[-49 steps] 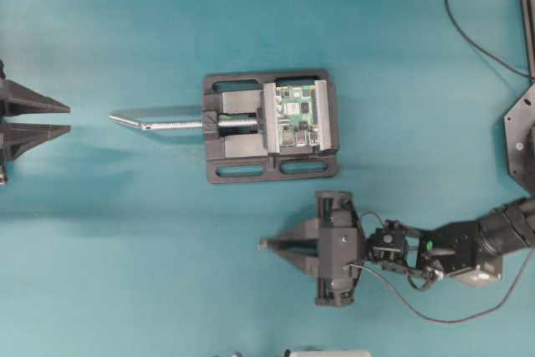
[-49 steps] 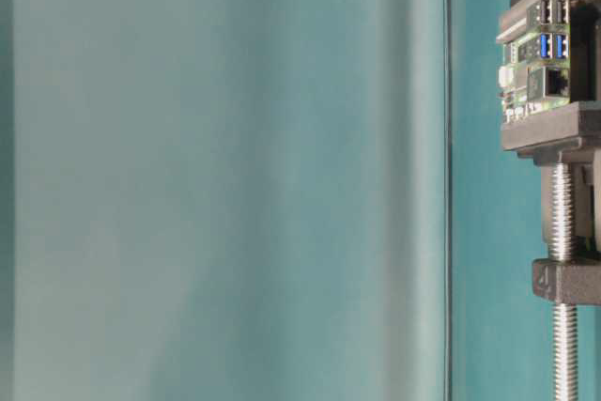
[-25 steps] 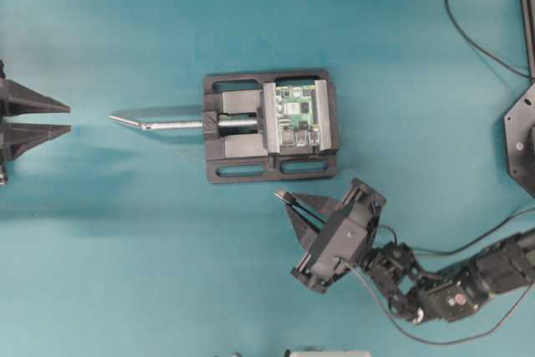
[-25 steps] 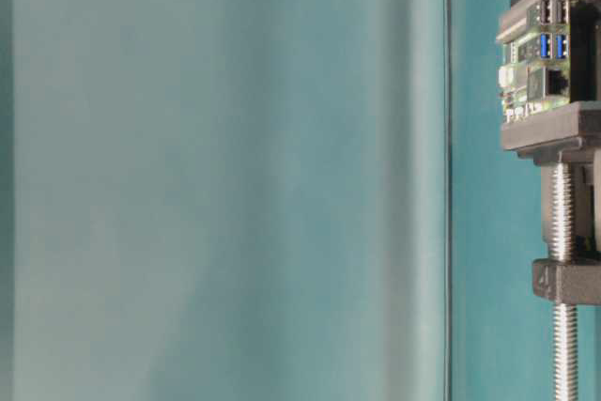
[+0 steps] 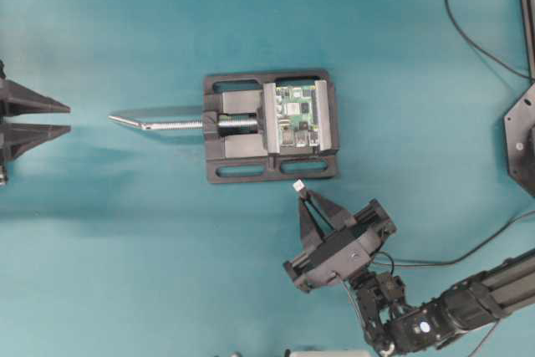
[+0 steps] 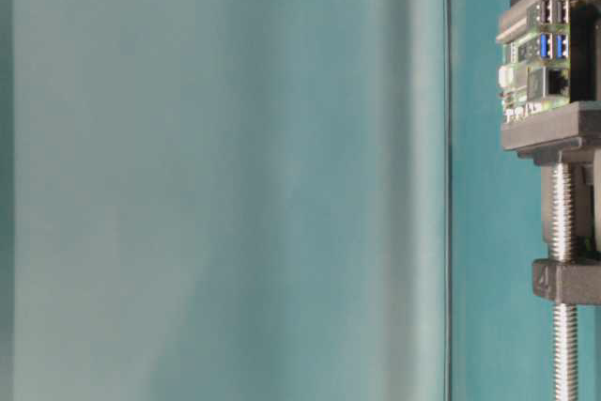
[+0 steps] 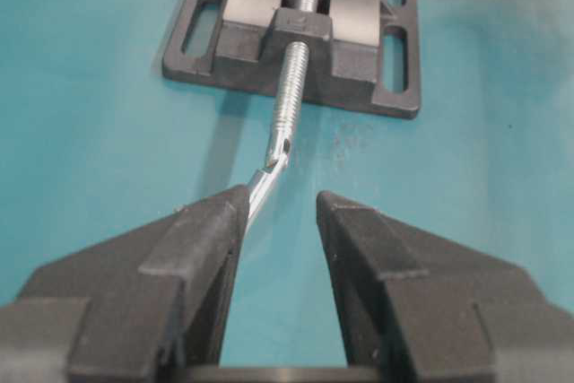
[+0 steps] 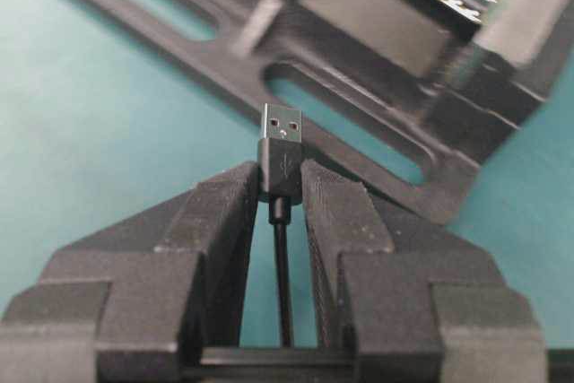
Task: Insert the USB into the fixed PCB.
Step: 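Rotate the right gripper to point the USB plug toward the PCB, then move the right gripper to align the USB plug with a PCB port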
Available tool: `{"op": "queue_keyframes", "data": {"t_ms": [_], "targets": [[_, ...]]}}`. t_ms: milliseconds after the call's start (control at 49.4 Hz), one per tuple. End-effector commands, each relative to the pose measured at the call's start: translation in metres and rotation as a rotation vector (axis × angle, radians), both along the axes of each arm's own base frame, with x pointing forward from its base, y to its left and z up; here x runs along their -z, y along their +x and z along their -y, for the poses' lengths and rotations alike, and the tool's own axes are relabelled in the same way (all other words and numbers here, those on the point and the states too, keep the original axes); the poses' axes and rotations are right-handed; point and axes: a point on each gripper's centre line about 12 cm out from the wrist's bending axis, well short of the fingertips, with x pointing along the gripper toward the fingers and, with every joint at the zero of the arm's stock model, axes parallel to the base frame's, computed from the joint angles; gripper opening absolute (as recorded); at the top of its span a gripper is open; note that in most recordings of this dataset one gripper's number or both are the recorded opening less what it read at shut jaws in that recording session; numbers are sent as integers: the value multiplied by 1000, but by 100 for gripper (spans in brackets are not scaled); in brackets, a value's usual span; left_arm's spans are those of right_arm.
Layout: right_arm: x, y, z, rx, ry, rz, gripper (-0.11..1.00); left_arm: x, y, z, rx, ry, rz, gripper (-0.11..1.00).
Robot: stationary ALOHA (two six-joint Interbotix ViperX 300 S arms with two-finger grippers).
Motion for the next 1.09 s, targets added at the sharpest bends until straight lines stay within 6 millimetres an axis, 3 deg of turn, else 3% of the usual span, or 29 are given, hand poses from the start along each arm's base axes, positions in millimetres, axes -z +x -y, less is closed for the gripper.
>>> {"op": "queue_keyframes", "data": {"t_ms": [0,324,668,1073], "targets": [[-12,2,-1,39,6,54,21,-5,2,0,-4,-6,16,52],[-16,-3,-2,122,-93,100,21,-5,2,0,-5,-7,16,52],[6,5,-10,149,-130,171,21,-5,2,0,-4,-6,16,52],[1,7,-12,139,-155,192,21,-5,2,0,-4,-6,16,52]]}}
